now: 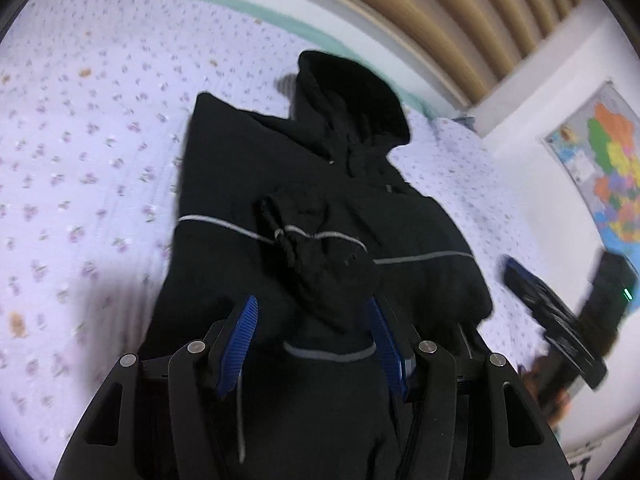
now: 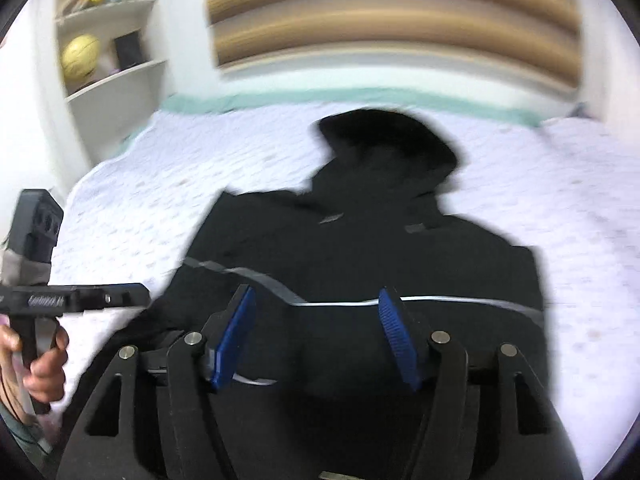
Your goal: Fold large clothes
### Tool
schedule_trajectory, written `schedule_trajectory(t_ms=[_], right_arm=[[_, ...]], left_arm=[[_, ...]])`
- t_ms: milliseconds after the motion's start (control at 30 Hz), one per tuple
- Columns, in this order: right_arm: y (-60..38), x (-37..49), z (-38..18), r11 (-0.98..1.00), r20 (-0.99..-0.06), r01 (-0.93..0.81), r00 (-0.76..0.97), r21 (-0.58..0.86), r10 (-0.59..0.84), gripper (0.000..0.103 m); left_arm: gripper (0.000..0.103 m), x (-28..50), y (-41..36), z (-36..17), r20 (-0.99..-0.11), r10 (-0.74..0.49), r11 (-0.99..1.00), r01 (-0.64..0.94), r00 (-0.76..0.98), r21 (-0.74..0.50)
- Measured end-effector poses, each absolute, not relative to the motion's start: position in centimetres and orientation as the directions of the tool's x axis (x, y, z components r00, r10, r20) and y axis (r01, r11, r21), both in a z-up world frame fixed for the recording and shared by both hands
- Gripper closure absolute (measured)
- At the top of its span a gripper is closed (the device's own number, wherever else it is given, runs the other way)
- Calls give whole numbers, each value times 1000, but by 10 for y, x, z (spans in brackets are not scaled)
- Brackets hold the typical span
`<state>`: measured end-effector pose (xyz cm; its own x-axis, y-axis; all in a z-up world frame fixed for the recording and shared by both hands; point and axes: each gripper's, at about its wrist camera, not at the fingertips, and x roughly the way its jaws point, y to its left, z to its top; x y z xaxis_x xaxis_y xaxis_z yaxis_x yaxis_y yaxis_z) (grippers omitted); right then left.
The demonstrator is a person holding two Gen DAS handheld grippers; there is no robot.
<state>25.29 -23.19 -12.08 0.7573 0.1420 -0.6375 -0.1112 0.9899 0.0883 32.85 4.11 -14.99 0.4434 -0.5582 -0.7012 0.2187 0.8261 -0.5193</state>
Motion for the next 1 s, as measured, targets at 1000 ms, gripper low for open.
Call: schedule_trajectory(t_ms=[1000], right_arm=[[-323,312,-242,994,-830,112,554,-6,-67,28]], left_arm=[[77,373,63,-196,-724,-518,843,128,456,-523]])
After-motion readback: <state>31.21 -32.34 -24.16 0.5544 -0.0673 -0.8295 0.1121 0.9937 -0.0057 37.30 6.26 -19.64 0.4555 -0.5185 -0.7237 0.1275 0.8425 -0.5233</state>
